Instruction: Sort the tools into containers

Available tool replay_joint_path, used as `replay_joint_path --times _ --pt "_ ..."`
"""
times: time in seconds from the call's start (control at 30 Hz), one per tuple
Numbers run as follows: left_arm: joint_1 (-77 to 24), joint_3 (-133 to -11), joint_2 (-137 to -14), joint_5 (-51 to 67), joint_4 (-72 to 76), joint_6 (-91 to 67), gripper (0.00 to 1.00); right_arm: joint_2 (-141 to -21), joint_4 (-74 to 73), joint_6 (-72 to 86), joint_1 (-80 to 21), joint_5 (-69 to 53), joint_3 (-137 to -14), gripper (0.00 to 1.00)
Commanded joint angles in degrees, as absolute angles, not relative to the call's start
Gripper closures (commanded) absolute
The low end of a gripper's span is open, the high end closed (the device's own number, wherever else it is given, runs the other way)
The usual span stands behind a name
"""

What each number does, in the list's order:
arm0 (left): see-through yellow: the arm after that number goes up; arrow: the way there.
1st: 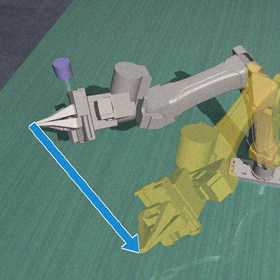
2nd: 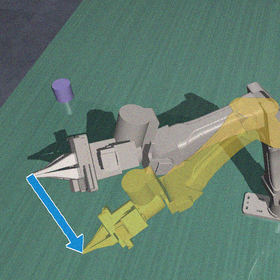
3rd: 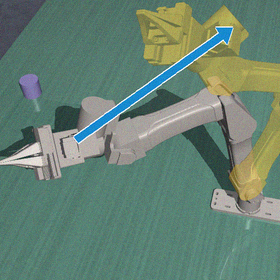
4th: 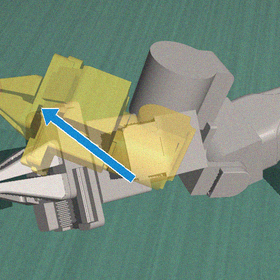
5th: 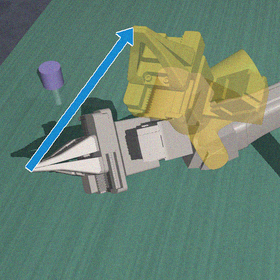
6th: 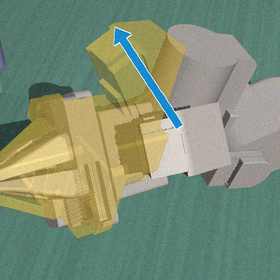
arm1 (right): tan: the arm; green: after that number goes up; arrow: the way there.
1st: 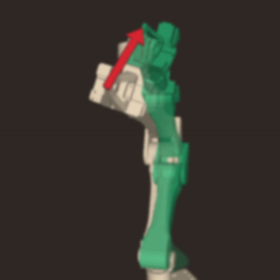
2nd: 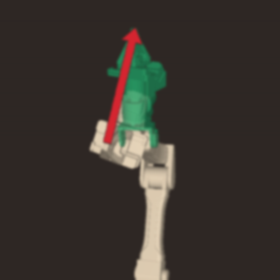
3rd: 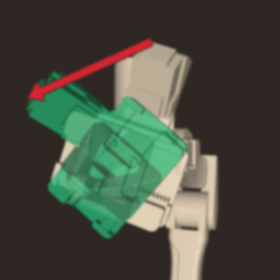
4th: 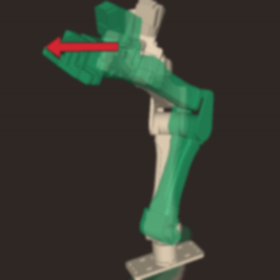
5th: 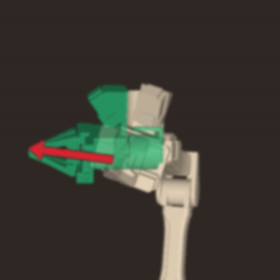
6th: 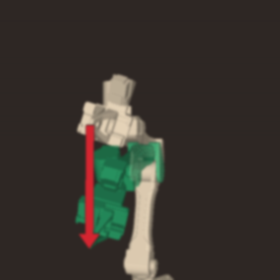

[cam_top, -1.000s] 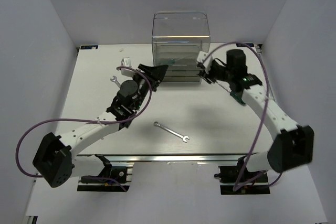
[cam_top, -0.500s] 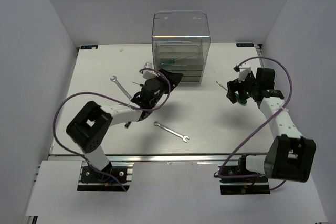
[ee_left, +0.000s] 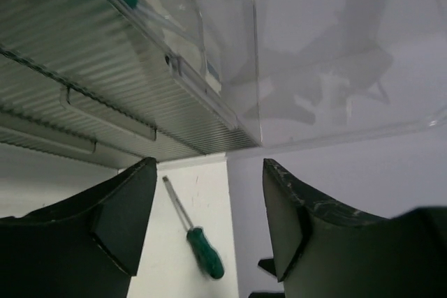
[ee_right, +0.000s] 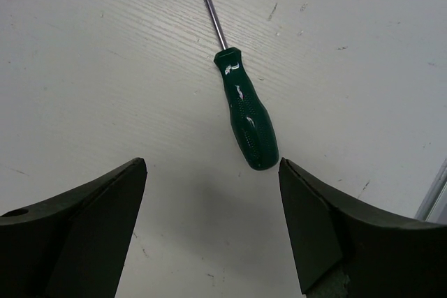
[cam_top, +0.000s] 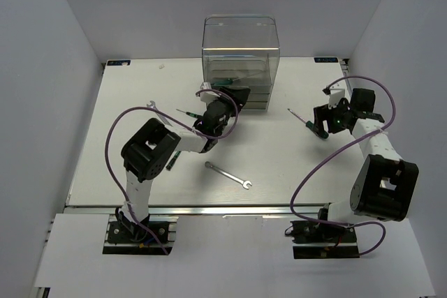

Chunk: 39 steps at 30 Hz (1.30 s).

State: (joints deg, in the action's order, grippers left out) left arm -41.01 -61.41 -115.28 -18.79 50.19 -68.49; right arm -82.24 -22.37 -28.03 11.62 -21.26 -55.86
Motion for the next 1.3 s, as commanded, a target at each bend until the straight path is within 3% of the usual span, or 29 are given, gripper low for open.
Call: replay_joint_path --times 0.0,0.37,0.7,0.93,1.13,1.27 --pt "-41.0 -63.9 -115.0 -25.4 53.3 -70.5 0.3 -82.4 -20.7 -29.0 12.5 -22.9 -56.5 0.19" --pt "-40.8 -64.5 -117.0 -33.0 55.1 -76.5 0.46 -83.0 -20.0 -30.2 13.4 -23.2 -55.1 0.2" --pt "-40.3 -65.0 -119.4 -33.5 58.4 -79.9 0.81 -81.5 -19.4 -32.1 13.4 -22.9 -53.1 0.22" --pt "-40.1 -63.8 -119.8 -32.4 62.6 -80.3 0.98 -80.9 -19.1 -34.6 13.4 -21.8 -52.2 0.23" --pt "-40.2 -59.9 -116.8 -28.1 66.6 -80.0 1.0 -80.5 -17.9 -39.2 13.4 -19.4 -52.3 0.19" --pt "-40.4 -57.5 -113.8 -27.0 67.5 -79.2 1.0 -81.5 -17.8 -39.6 13.4 -19.4 -53.7 0.11"
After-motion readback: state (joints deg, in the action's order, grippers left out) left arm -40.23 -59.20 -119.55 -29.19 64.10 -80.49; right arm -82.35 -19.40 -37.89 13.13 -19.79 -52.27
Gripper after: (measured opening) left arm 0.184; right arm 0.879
